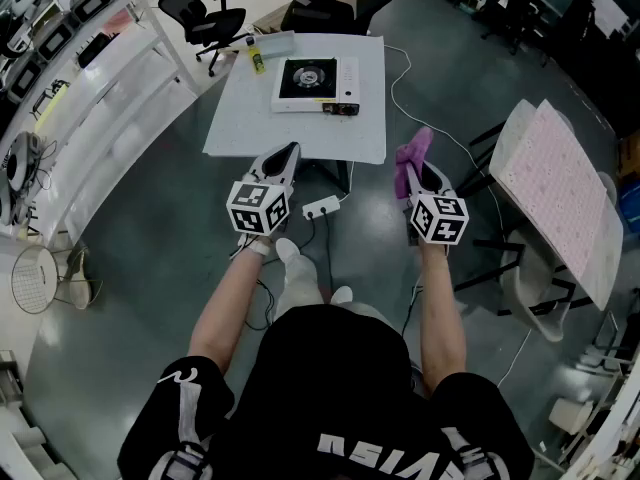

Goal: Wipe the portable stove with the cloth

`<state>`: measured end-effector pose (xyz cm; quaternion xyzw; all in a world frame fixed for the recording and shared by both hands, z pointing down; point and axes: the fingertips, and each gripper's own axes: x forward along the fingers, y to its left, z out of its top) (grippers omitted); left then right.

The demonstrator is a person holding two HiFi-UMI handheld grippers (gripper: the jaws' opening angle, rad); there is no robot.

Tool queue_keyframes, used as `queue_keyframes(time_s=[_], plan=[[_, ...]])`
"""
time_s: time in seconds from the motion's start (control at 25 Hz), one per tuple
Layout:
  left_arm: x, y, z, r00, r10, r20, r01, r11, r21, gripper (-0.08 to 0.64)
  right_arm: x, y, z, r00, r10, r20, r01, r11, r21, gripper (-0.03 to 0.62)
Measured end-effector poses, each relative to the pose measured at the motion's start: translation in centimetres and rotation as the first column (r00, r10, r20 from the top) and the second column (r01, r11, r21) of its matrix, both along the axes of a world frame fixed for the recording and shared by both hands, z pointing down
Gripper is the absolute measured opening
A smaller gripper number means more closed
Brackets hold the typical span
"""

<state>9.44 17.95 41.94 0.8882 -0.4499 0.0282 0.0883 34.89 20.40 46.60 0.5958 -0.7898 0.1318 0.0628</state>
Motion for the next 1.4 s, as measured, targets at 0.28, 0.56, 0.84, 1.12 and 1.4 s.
queue_keyframes(time_s=[0.28,0.56,0.84,1.12,1.4], plan=[[0.2,-1.0,0.7,1.0,0.001,-0.008,-0.001,1.0,-0.01,0.009,-0.1,-0.8,0.4,1.0,-0.002,-0.006,0.002,1.0,-0.007,0.077],[-0.3,-3.9,1.8,1.0,0.005,-0.024,-0.006,0.999,-0.031,0.009,-0.3,-3.6,1.1,1.0,0.017,-0.013,-0.017,1.0,-0.022,0.077],[-1.6,-10.0,2.8,0.999,0.027,-0.025,-0.029,0.998,-0.055,0.009,-1.8,-9.6,1.5,0.999,0.035,-0.018,-0.036,0.999,-0.038,0.077],[-3.5,-19.0,2.3,0.997,0.068,-0.029,-0.07,0.996,-0.06,0.009,-4.2,-18.0,0.8,0.998,0.062,-0.021,-0.063,0.997,-0.041,0.077],[-6.3,-25.6,2.3,0.995,0.093,-0.033,-0.095,0.993,-0.07,0.009,-7.1,-24.1,0.6,0.996,0.084,-0.026,-0.085,0.995,-0.047,0.077]])
